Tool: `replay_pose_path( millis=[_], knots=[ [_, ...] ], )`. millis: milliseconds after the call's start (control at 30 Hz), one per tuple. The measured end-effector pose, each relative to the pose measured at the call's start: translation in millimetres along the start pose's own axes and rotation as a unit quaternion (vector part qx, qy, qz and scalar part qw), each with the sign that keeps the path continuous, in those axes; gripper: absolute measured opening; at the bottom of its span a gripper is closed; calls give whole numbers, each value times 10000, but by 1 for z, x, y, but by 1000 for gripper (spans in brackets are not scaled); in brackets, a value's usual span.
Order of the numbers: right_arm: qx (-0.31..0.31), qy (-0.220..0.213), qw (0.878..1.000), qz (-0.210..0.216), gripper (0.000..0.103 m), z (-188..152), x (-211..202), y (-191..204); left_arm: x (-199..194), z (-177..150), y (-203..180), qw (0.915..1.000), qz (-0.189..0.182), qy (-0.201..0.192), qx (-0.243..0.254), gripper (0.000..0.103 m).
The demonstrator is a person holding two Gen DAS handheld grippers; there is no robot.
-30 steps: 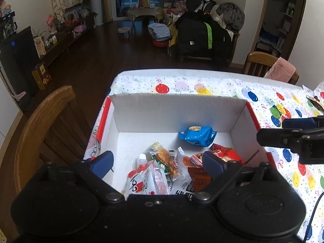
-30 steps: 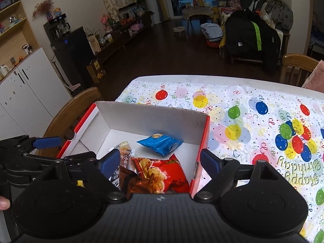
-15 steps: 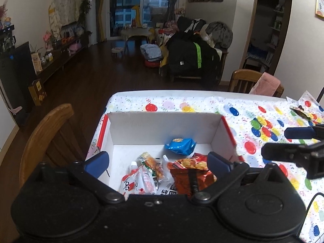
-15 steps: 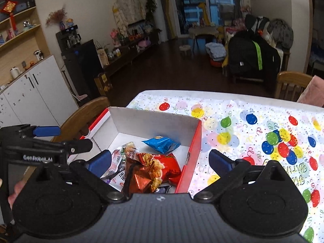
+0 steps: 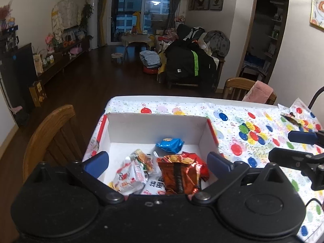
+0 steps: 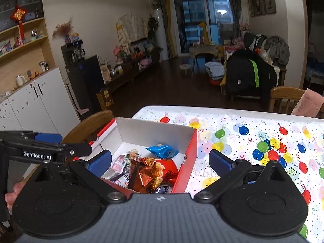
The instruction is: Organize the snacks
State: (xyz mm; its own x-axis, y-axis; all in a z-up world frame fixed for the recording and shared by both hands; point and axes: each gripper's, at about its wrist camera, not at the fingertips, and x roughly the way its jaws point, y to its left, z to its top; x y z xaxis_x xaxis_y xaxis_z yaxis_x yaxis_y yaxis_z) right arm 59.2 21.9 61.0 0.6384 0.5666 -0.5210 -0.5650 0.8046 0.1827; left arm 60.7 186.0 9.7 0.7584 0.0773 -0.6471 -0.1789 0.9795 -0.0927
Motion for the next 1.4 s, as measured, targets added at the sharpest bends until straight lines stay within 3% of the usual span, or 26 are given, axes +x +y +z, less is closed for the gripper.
replay_pose_path(
  millis=[533, 1400],
  knots=[
    [-179, -153, 9997, 49, 103, -11, -13, 16, -24, -17, -1, 10000, 2, 24, -70, 103],
    [89, -106, 9999, -101, 103, -9, -9, 12, -31, -11, -11, 9998, -69, -150, 119, 103]
  ],
)
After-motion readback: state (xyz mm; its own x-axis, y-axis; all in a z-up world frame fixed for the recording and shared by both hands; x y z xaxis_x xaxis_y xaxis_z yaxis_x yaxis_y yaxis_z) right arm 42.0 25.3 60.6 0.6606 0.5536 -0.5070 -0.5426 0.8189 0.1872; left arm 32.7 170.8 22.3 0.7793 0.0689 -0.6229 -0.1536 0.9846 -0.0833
